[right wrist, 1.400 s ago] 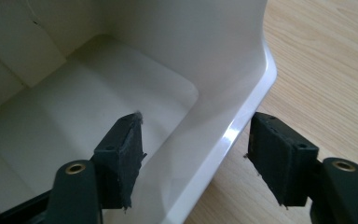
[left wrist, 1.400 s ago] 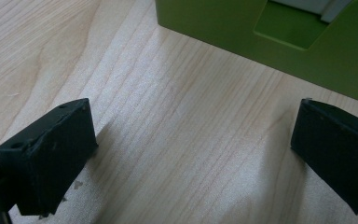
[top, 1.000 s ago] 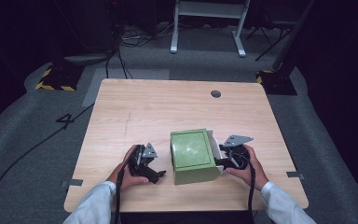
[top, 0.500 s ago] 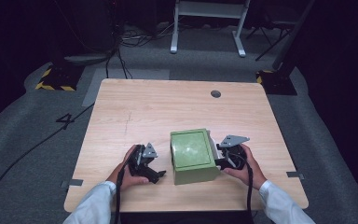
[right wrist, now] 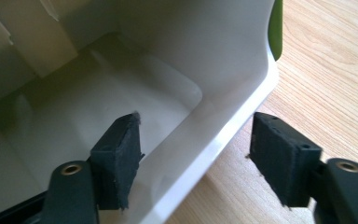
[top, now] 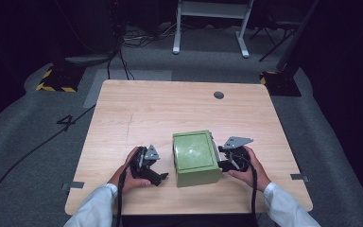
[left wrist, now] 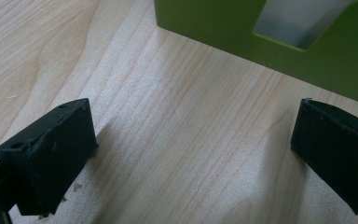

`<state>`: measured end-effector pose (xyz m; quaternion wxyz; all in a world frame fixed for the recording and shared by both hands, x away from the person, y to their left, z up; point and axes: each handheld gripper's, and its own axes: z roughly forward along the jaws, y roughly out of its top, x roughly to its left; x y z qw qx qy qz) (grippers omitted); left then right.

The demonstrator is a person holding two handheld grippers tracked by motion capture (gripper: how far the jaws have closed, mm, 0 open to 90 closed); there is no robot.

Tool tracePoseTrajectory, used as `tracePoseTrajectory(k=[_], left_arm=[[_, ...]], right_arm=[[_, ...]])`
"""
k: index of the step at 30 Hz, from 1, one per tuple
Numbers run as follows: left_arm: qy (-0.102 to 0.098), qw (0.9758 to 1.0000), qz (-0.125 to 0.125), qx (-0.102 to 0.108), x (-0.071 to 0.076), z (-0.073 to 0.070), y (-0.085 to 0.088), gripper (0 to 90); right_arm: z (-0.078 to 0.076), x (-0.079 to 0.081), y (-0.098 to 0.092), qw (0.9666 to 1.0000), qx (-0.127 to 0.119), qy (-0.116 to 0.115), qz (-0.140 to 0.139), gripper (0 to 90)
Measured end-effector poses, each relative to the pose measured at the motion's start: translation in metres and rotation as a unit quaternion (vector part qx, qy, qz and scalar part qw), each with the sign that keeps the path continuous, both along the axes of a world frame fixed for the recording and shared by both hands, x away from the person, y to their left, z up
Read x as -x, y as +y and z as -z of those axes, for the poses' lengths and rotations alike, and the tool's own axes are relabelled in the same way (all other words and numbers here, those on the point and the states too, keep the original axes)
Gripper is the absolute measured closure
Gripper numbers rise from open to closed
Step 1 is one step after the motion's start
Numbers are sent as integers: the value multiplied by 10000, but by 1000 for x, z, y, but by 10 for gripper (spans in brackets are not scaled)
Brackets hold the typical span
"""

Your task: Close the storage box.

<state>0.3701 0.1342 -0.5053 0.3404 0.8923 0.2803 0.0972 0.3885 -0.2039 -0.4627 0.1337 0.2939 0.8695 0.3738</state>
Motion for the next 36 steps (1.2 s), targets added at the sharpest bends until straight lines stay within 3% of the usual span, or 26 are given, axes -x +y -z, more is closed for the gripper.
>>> tracePoseTrajectory(k=[7, 11, 17, 28, 30, 36], left_arm=[[1, 10000, -1, 1, 0, 0, 0, 1], [0, 10000, -1, 1, 0, 0, 0, 1], [1, 10000, -2, 2, 0, 0, 0, 1], [-1, 10000, 0, 0, 0, 0, 0, 1], [1, 10000, 0, 1, 0, 0, 0, 1], [1, 10000, -2, 2, 0, 0, 0, 1]], right_arm=[[-9, 1, -12, 9999, -99, -18, -111, 493], [-12, 2, -14, 9997, -145, -62, -194, 514], [-18, 5, -17, 9994, -16, -261, -239, 389], [-27, 5, -35, 9984, 56, -494, -278, 272], [-29, 7, -41, 9980, -21, -544, -307, 261], [-29, 11, -61, 9981, 70, -579, -196, 216]])
